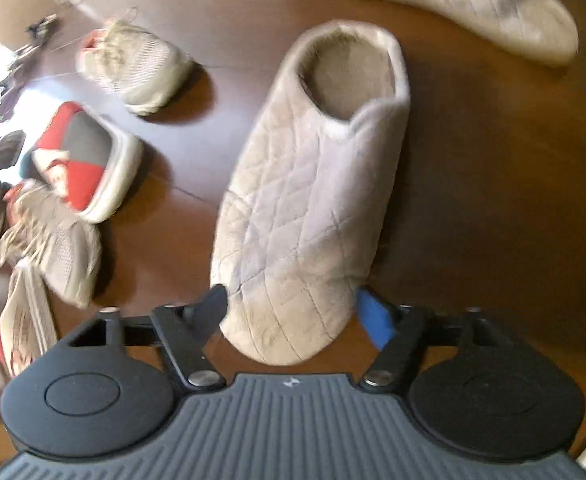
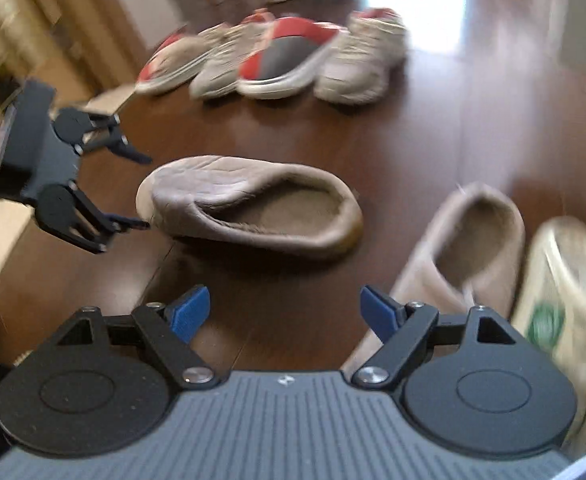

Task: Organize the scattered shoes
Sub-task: 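Grasp the second beige quilted slipper by its heel with the right gripper, then set the slipper beside the first beige slipper and open the right gripper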

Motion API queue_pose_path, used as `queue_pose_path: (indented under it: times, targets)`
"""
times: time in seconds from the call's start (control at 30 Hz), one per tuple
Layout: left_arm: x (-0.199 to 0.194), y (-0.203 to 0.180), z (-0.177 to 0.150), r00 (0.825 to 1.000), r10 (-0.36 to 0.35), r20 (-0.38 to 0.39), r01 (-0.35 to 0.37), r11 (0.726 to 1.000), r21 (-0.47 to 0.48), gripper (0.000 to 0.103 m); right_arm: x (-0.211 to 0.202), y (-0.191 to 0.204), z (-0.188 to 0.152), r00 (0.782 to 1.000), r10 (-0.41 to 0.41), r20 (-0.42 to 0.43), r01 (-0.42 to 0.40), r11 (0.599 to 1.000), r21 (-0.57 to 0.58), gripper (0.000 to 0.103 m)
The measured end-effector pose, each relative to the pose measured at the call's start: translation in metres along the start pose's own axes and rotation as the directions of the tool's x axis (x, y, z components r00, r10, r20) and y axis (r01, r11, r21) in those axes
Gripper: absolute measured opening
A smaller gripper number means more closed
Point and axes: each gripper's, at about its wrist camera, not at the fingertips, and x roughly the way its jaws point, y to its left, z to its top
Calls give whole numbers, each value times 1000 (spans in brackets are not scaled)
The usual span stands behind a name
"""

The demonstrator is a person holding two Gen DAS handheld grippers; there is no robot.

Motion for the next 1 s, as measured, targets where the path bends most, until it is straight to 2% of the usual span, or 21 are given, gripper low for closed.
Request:
queue_pose_path:
  times: [0.07, 0.17, 0.23, 0.3, 0.37, 0.43, 0.47, 0.5, 0.53, 0.6, 0.67, 0.73, 0.87, 0.9, 0.93, 1.0]
  targets:
    - [0, 2, 4, 1000, -18, -7, 18, 1000, -8, 35, -3, -3, -3, 1000, -9, 7, 8, 1000, 12, 80]
    - [-14, 4, 21, 988, -152, 29, 155, 975, -161, 33, -7, -9, -4, 999, -27, 18, 27, 1000, 8, 80]
    - [-20, -6, 31, 981, -191, 45, 196, 963, -186, 33, -9, -14, -4, 999, -33, 11, 32, 999, 22, 80]
    - [-29, -29, 54, 970, -230, 78, 242, 947, -213, 35, -8, -20, -4, 1000, -31, 0, 31, 999, 44, 80]
    - [-38, -50, 74, 942, -314, 118, 333, 916, -223, 38, -7, -23, -6, 999, -37, -11, 38, 998, 57, 81]
    - [-52, -62, 81, 914, -373, 161, 397, 902, -169, 39, -6, -26, -10, 999, -48, -22, 49, 996, 68, 82]
    - [-57, -62, 80, 907, -384, 172, 410, 899, -155, 45, -7, -28, -12, 998, -51, -25, 52, 996, 74, 82]
    - [-63, -62, 79, 901, -393, 183, 420, 896, -142, 45, -8, -28, -14, 998, -52, -20, 53, 995, 80, 82]
    - [-66, -62, 77, 901, -391, 188, 419, 897, -143, 45, -10, -29, -15, 999, -52, -13, 53, 995, 87, 82]
    - [-66, -45, 60, 936, -309, 169, 340, 918, -202, 42, -13, -31, -18, 999, -43, 4, 42, 993, 109, 81]
    - [-59, -32, 47, 944, -293, 151, 325, 901, -287, 40, -10, -30, -15, 1000, -5, 16, 3, 991, 134, 80]
    - [-50, -28, 40, 932, -325, 158, 360, 869, -340, 40, 2, -29, -11, 1000, 24, 3, -25, 988, 155, 73]
    - [-34, -48, 41, 937, -332, 109, 349, 879, -323, 40, 31, -22, -2, 999, 31, -45, -24, 987, 156, 62]
    - [-29, -55, 41, 933, -347, 98, 360, 877, -320, 40, 37, -20, -1, 998, 13, -59, -4, 988, 153, 57]
    - [-27, -61, 42, 926, -364, 104, 378, 869, -320, 40, 46, -17, 0, 997, -20, -77, 31, 989, 143, 38]
    - [-30, -66, 44, 914, -383, 134, 405, 862, -304, 40, 54, -15, 0, 994, -60, -86, 71, 990, 123, 26]
